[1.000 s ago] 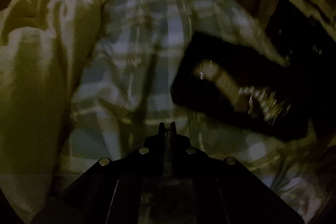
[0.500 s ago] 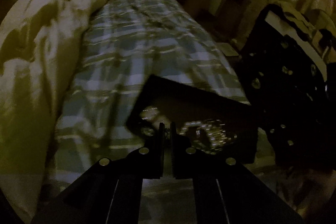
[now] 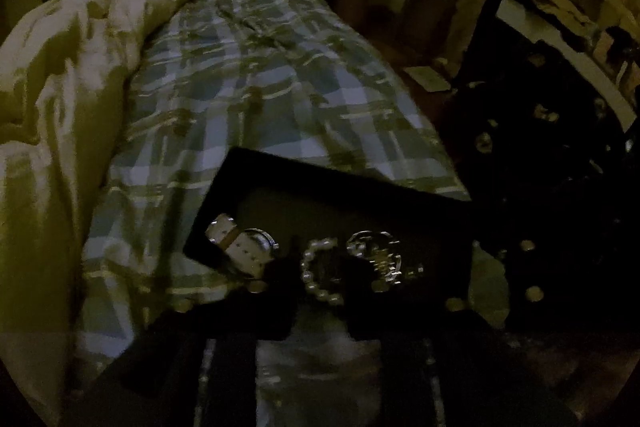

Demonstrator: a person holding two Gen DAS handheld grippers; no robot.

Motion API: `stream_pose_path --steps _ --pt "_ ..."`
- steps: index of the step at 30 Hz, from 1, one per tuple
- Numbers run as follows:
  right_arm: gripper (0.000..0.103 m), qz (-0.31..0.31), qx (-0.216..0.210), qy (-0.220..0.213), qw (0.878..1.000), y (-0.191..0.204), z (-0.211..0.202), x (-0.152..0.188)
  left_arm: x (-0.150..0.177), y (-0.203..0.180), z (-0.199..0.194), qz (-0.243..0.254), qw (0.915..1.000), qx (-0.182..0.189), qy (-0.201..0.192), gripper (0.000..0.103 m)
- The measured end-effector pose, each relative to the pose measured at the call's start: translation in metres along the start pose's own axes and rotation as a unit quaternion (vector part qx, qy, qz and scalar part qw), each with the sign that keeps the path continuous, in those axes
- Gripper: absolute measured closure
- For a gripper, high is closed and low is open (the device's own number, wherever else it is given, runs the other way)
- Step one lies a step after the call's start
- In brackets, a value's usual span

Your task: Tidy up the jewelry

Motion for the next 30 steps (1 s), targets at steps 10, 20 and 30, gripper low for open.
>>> stream_pose_path --steps 10,20,30 --pt "0.014 -0.024 -0.020 0.022 0.999 0.013 0.003 0.005 0.003 0.016 -0.014 -0.013 0.9992 -0.036 -0.014 0.035" --pt "0.010 -0.100 -0.033 0.072 0.992 0.044 0.012 0.027 0.016 0.069 -0.021 -0.039 0.9931 -0.105 0.035 0.008" --pt "0.010 -0.151 -0.023 0.094 0.984 0.063 0.017 0.041 0.031 0.070 -0.001 -0.035 0.9909 -0.114 0.061 0.008"
Point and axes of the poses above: each gripper's, at about its wrist camera, not at the fingertips, and z roughly the way its jaws point, y to its left, x to its underside, the point moved 6 cm from there along z, roughly the way its jaws point, and after that the axes turned 1 degree about -z, right-handed, at the moved point
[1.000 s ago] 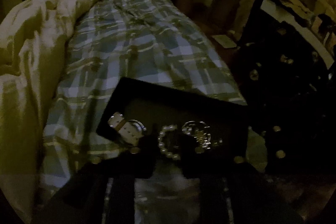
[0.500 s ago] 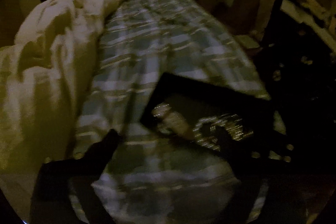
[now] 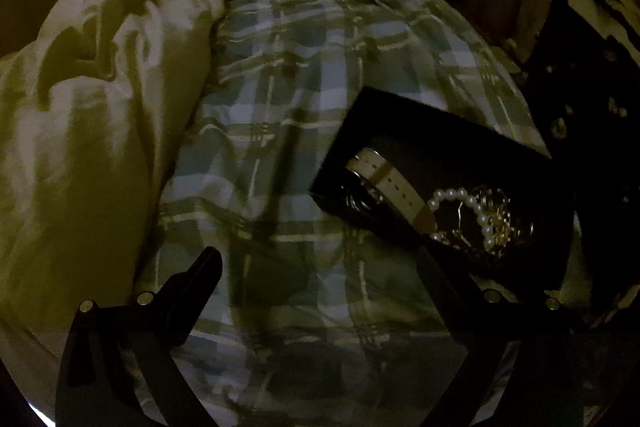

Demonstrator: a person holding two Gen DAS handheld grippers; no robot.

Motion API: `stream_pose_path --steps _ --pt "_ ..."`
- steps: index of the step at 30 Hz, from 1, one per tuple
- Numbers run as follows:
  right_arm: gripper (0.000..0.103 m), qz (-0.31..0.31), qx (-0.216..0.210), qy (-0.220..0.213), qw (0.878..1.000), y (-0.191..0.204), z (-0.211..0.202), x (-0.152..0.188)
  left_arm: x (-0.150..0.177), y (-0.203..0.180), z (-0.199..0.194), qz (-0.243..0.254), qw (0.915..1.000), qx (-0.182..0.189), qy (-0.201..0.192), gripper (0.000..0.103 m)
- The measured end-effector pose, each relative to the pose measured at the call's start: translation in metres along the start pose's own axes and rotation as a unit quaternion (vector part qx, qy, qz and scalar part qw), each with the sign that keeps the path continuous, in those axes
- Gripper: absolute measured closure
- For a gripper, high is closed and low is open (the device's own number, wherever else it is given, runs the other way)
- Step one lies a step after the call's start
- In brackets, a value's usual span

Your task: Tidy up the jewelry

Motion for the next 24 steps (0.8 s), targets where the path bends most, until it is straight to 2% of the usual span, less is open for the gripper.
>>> stream_pose_path --steps 5,24 --pt "0.010 -0.006 0.007 0.006 1.000 0.0016 0.0028 0.0015 0.0047 0.0013 0.0073 -0.004 0.9999 -0.012 0.004 0.008" --pt "0.010 -0.023 0.013 0.019 0.999 0.0092 0.0075 0.0046 0.0061 0.0017 0.0091 -0.006 0.9999 -0.013 0.005 0.007"
Point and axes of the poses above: each gripper's, at about its wrist camera, not at the fingertips, and z roughly the way its jaws point, y to its left, x to its underside, the point moved 6 cm from there along z, roughly the way its jaws point, and after that the axes turned 1 degree about -z, right-handed, at the moved point
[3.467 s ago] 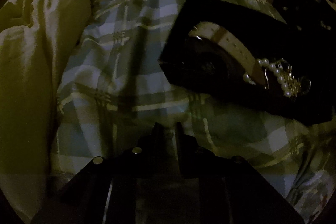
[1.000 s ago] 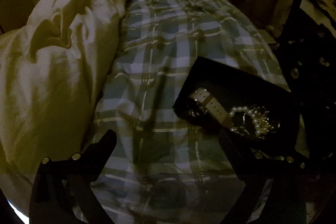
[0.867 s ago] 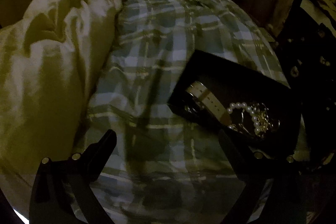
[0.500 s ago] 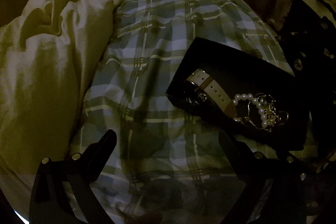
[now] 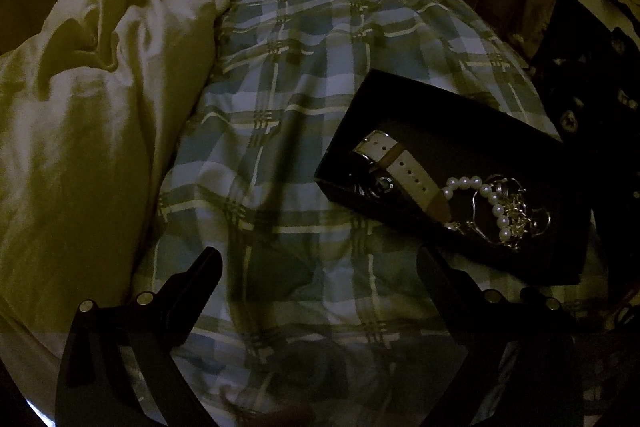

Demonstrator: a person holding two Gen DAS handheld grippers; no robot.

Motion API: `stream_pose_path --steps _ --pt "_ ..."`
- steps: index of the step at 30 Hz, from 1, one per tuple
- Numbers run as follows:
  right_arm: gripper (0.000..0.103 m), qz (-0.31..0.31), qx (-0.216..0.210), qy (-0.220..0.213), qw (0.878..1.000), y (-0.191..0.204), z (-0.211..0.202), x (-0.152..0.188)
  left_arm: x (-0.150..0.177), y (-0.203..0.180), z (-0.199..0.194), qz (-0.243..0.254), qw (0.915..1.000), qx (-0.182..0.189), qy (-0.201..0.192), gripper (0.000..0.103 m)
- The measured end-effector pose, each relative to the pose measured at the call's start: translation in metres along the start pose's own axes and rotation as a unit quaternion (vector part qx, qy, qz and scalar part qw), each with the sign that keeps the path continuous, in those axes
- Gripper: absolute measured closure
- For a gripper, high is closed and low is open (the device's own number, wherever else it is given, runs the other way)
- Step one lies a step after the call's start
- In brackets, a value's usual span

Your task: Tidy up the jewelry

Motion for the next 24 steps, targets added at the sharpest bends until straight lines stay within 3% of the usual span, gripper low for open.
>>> stream_pose_path --steps 24 --pt "0.010 -0.006 0.004 0.006 1.000 0.0014 0.0031 0.0021 0.0016 -0.0016 -0.0008 -0.001 1.0000 0.001 0.002 0.007"
Point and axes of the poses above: each gripper's, at about its wrist camera, not at the fingertips, and z roughly the way its jaws point, y to its left, x to its underside, the point moved 6 cm from there along z, roughly the way its jaws point, and after that the axes turned 1 degree about -z, right-handed, at the moved point
